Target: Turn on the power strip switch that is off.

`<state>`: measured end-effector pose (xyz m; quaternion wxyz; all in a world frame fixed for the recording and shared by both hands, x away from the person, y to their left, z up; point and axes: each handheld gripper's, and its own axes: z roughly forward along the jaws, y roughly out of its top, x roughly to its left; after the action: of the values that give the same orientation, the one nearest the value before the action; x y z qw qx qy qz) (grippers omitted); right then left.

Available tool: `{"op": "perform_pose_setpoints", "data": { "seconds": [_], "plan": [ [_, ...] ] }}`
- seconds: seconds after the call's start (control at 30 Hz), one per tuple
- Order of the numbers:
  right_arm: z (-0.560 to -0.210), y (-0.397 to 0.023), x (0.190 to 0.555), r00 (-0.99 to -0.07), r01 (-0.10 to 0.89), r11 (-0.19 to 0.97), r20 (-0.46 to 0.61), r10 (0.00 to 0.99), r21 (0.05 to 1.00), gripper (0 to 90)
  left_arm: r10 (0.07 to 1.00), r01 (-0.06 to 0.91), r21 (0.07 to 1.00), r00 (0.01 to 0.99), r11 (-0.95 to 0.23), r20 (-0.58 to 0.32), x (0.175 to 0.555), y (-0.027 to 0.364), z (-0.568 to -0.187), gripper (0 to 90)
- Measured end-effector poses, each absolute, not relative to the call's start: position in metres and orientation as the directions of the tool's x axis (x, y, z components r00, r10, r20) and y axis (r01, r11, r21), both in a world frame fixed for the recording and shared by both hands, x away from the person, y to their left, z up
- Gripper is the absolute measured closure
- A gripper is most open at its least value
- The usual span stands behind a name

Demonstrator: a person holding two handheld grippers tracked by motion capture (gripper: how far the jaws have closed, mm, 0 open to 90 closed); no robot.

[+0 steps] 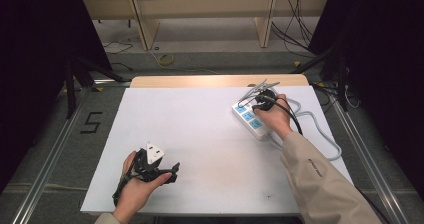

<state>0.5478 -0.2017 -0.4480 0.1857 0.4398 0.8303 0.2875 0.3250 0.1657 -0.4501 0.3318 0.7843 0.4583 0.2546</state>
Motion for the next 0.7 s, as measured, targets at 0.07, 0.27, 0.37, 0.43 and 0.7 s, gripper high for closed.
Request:
{"op": "perform_pose_setpoints", "data": {
  "seconds": [0.07,0.27,0.37,0.43,0.7],
  "plan": [
    [-0.4480,-0.2019,0.5481,-0.544,0.626,0.446,-0.052,0.838,0.640,90.0,0.888,0.550,0.754,0.449,-0.359,0.095,0.3250,0.1658,-0.4501,12.3],
    [-0.4477,-0.2014,0.5488,-0.540,0.634,0.446,-0.051,0.840,0.632,90.0,0.888,0.549,0.755,0.450,-0.360,0.096,0.3250,0.1657,-0.4499,12.3],
    [-0.4475,-0.2008,0.5492,-0.541,0.635,0.450,-0.055,0.839,0.628,90.0,0.888,0.549,0.755,0.450,-0.360,0.096,0.3249,0.1657,-0.4499,12.3],
    [-0.4476,-0.2007,0.5493,-0.540,0.636,0.449,-0.054,0.840,0.627,90.0,0.888,0.549,0.754,0.450,-0.360,0.096,0.3249,0.1657,-0.4499,12.3],
    [-0.4475,-0.2004,0.5500,-0.542,0.639,0.453,-0.054,0.839,0.621,90.0,0.887,0.549,0.754,0.452,-0.360,0.095,0.3250,0.1653,-0.4499,12.3]
  ]
}}
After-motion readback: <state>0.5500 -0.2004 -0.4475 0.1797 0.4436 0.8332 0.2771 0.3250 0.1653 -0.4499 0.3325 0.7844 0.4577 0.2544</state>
